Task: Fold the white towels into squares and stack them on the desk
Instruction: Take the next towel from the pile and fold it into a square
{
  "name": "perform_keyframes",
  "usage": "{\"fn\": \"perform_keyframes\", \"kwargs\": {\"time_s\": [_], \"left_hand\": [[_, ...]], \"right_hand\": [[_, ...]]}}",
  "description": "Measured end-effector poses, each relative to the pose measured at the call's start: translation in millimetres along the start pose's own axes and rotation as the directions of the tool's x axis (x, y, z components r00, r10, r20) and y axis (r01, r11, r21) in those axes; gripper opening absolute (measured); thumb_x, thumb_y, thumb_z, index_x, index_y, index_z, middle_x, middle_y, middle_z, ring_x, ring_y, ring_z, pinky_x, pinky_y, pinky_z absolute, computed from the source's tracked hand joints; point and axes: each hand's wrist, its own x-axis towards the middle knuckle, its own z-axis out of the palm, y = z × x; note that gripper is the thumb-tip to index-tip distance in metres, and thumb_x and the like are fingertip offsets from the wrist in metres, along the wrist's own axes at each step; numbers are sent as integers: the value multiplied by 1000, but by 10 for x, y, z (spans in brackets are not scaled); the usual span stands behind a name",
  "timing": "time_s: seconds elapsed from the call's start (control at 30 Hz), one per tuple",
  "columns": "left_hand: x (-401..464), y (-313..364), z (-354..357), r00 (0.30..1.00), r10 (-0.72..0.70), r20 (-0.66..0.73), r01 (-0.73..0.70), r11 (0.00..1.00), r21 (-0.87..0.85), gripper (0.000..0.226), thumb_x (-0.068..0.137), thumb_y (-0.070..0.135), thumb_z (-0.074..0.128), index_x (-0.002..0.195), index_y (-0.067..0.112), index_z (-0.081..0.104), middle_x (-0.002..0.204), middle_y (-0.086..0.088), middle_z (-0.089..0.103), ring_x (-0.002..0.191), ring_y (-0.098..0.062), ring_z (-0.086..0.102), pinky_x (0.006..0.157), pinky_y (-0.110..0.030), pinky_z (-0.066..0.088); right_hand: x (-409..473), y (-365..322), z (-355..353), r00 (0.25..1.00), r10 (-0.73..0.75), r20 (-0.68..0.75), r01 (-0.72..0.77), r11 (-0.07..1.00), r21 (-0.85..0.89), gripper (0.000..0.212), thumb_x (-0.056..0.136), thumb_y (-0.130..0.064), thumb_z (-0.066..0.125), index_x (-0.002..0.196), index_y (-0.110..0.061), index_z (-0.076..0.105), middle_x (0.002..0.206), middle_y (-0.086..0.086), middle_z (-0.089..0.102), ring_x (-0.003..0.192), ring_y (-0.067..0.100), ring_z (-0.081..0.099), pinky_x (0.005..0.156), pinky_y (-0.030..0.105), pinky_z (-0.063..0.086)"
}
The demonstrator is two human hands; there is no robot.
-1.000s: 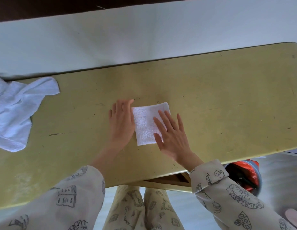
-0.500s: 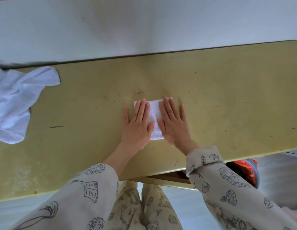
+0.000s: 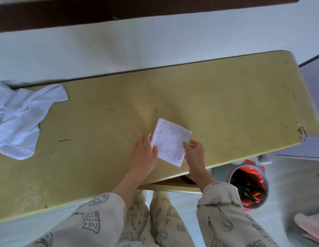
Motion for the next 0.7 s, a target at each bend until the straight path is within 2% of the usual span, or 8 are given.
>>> {"fn": "perform_keyframes", "kwargs": {"time_s": [0.1, 0.17, 0.23, 0.33, 0.47, 0.53, 0.6, 0.7], "left_hand": [[43, 52, 73, 983, -180, 21, 181, 975, -132, 51, 90, 33, 54, 130, 6, 40, 128, -9, 49, 118, -26, 46, 99, -40, 39], [79, 52, 110, 971, -238, 4, 236, 963, -132, 47, 86, 37, 58, 122, 8, 47, 119, -7, 57, 111, -26, 52, 94, -42, 44], [101, 52, 133, 962, -274, 7, 272, 954, -126, 38, 82, 40, 58, 107, 11, 56, 107, -6, 62, 100, -27, 57, 87, -45, 49], [101, 34, 194, 946, -322, 47, 325, 939, -114, 29, 77, 39, 56, 90, 13, 59, 94, -5, 63, 91, -27, 59, 81, -46, 52], [-52, 98, 136, 905, -402, 138, 423, 825, -375, 23, 85, 22, 58, 105, 11, 53, 98, 1, 59, 90, -19, 57, 75, -29, 46], [-170, 47, 107, 886, -421, 193, 459, 741, -490, 25, 88, 21, 58, 109, 12, 50, 99, 2, 56, 93, -17, 54, 76, -27, 44], [-345, -29, 72, 881, -429, 197, 457, 670, -584, 21, 89, 20, 58, 107, 11, 52, 97, 1, 58, 88, -16, 55, 72, -25, 44], [-653, -148, -73, 882, -456, 122, 407, 605, -684, 24, 88, 14, 59, 110, 4, 57, 95, -7, 60, 75, -15, 57, 73, -28, 46]], "right_hand": [[35, -57, 20, 999, 37, 7, -37, 999, 17, 34, 90, -15, 53, 121, -3, 48, 109, 11, 55, 97, 24, 54, 79, 34, 47], [59, -53, 28, 999, 39, 4, -38, 999, -28, 25, 87, -12, 53, 110, 0, 55, 95, 10, 57, 78, 20, 52, 60, 26, 41], [67, -75, 38, 999, 45, 16, -45, 998, -37, 11, 84, -10, 53, 90, -1, 56, 76, 6, 51, 64, 18, 44, 50, 23, 33], [100, -103, 41, 996, 66, 65, -66, 998, -15, 10, 82, -11, 59, 81, -1, 59, 72, 7, 52, 67, 21, 47, 55, 27, 37], [70, -134, 6, 970, 57, 235, -53, 998, -26, 7, 83, -12, 62, 82, -5, 62, 78, 7, 60, 73, 22, 55, 63, 29, 44], [18, -183, -17, 949, -42, 313, 80, 991, -110, 8, 83, -14, 61, 77, -8, 58, 74, 5, 56, 69, 20, 50, 63, 29, 41], [-85, -303, -33, 893, -190, 408, 306, 921, -240, 16, 85, -16, 58, 72, -9, 51, 67, 1, 47, 62, 16, 42, 56, 26, 33], [-343, -564, 18, 723, -386, 573, 648, 668, -367, 16, 87, -17, 55, 78, -4, 52, 68, 2, 46, 59, 14, 40, 53, 26, 30]]}}
